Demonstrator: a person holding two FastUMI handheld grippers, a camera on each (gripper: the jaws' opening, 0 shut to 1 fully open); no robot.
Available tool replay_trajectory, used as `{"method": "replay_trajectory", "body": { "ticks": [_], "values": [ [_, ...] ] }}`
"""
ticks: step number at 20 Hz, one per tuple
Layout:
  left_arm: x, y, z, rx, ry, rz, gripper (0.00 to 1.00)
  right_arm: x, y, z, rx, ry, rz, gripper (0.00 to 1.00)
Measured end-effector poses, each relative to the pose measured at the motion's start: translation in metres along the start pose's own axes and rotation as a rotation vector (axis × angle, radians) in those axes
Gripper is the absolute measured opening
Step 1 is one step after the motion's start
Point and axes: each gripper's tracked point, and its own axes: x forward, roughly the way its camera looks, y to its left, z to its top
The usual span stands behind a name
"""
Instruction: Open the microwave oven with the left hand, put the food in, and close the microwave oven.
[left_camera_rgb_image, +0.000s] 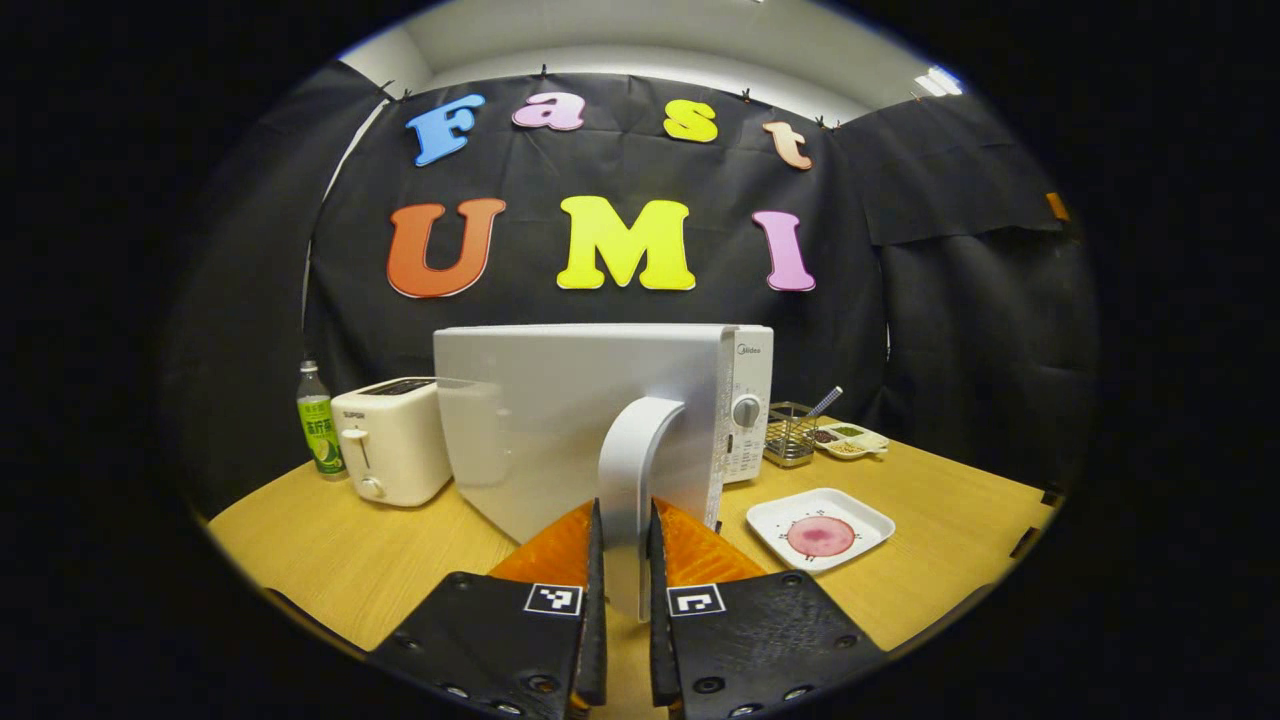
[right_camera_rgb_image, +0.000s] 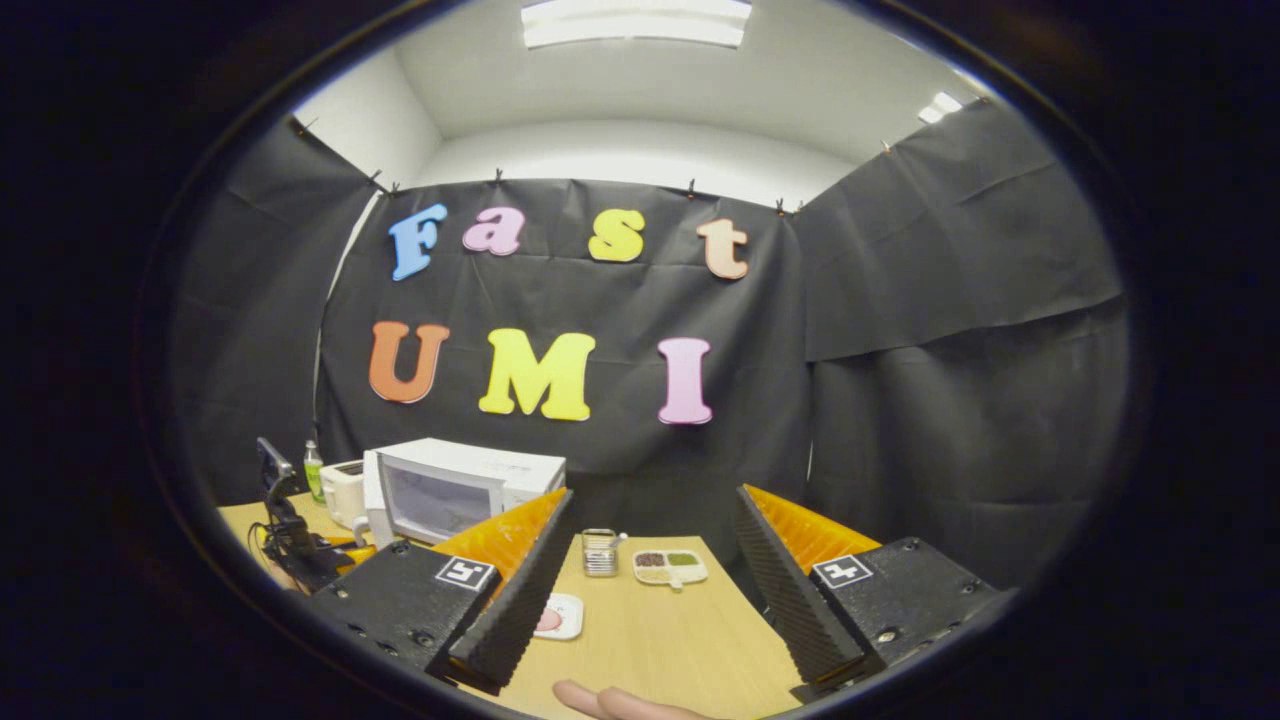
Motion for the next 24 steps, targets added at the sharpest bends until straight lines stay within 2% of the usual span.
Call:
{"method": "replay_trajectory", "body": {
  "ticks": [1,2,5,7,8,9,15,16,18,20,21,24],
  "values": [
    [-0.014,0.01,-0.006,-0.007,0.019,0.004,0.2,0.0,0.006,0.001,-0.004,-0.001,0.007,0.92],
    [-0.03,0.021,-0.015,-0.007,0.055,0.015,0.25,0.0,0.012,0.001,-0.009,-0.001,0.014,1.0],
    [-0.085,0.055,-0.008,0.038,0.055,0.071,0.98,0.003,0.026,-0.003,-0.021,0.007,0.032,1.0],
    [-0.111,0.067,0.005,-0.004,0.035,0.1,0.97,0.008,0.033,-0.008,-0.027,0.022,0.043,1.0],
    [-0.12,0.07,0.01,-0.026,0.033,0.11,0.96,0.012,0.035,-0.011,-0.032,0.034,0.046,0.92],
    [-0.126,0.07,0.018,-0.044,0.029,0.112,0.97,0.017,0.037,-0.013,-0.04,0.047,0.047,0.99],
    [-0.159,0.07,0.094,-0.075,-0.036,0.166,0.96,0.052,0.032,-0.013,-0.085,0.098,0.02,0.99],
    [-0.159,0.065,0.106,-0.08,-0.041,0.158,0.96,0.059,0.031,-0.015,-0.104,0.106,0.014,0.92],
    [-0.16,0.06,0.135,-0.078,-0.079,0.155,0.96,0.075,0.033,-0.019,-0.15,0.131,0.027,0.92],
    [-0.157,0.058,0.156,-0.065,-0.101,0.162,0.95,0.094,0.037,-0.034,-0.205,0.198,0.057,0.93],
    [-0.155,0.059,0.164,-0.06,-0.108,0.174,0.95,0.106,0.041,-0.049,-0.226,0.247,0.08,1.0],
    [-0.151,0.06,0.192,-0.055,-0.148,0.218,0.95,0.137,0.048,-0.093,-0.259,0.41,0.153,0.97]
  ]
}}
